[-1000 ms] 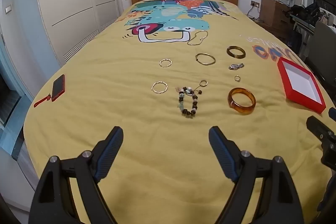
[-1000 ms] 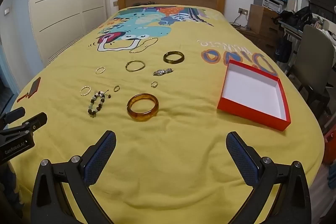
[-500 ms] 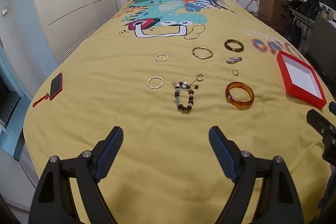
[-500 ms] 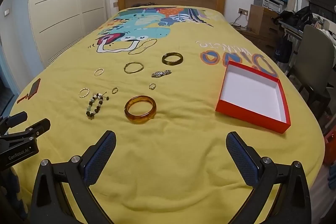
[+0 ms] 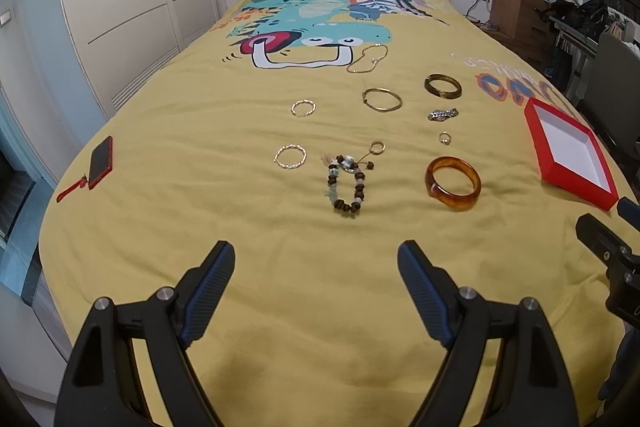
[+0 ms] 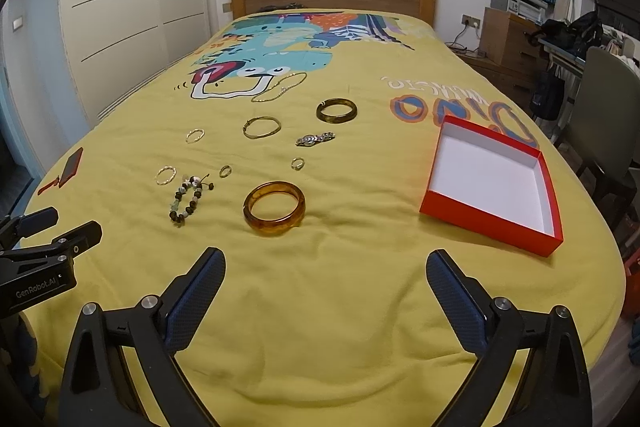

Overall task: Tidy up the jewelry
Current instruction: 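Move both tools toward the jewelry on the bedspread, then grasp the beaded bracelet with the left tool while the right tool grasps the amber bangle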

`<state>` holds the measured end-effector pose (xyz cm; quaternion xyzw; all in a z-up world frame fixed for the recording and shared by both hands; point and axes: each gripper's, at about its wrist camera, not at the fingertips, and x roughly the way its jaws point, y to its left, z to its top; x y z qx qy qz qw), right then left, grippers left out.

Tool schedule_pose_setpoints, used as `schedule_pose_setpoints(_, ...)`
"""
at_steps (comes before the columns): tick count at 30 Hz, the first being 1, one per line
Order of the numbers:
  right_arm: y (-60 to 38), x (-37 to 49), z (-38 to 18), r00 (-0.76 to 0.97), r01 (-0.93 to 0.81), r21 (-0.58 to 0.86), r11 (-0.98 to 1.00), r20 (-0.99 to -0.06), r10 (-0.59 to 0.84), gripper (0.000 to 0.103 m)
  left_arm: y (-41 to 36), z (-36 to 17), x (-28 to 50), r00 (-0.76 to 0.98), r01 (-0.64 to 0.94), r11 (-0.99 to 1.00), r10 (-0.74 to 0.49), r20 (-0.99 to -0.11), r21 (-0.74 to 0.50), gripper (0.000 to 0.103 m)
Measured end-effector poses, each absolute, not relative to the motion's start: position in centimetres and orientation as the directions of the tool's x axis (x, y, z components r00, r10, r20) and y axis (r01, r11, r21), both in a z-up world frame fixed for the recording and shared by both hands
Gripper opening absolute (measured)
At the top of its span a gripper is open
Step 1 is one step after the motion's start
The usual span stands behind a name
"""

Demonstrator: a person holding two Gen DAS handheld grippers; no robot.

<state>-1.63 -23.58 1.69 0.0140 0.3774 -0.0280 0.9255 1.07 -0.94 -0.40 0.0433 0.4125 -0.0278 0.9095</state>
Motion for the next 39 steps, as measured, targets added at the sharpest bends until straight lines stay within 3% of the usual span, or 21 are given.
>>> schedule_pose_setpoints(17,-22.7,-1.4,1.7,0.709,0.035,-0.003,0.999,-0.705,-0.027,0.099,0.2,-1.0,1.4,0.674,0.043,0.998,0.0,-0.739,0.039,0.083)
schedule_pose_setpoints(34,-22.9,1.8,-0.3,0.639,-0.061,0.104,0.993,-0.76,0.119,0.064,0.8,-3.0,5.2,0.604,0.081,0.995,-0.092,-0.792,-0.054,0.083)
schedule_pose_setpoints(39,-24.1,5.6,-1.0,0.619,-0.064,0.113,0.992,-0.775,0.128,0.059,-0.5,-4.4,8.3,0.58,0.096,0.994,-0.105,-0.808,-0.061,0.083)
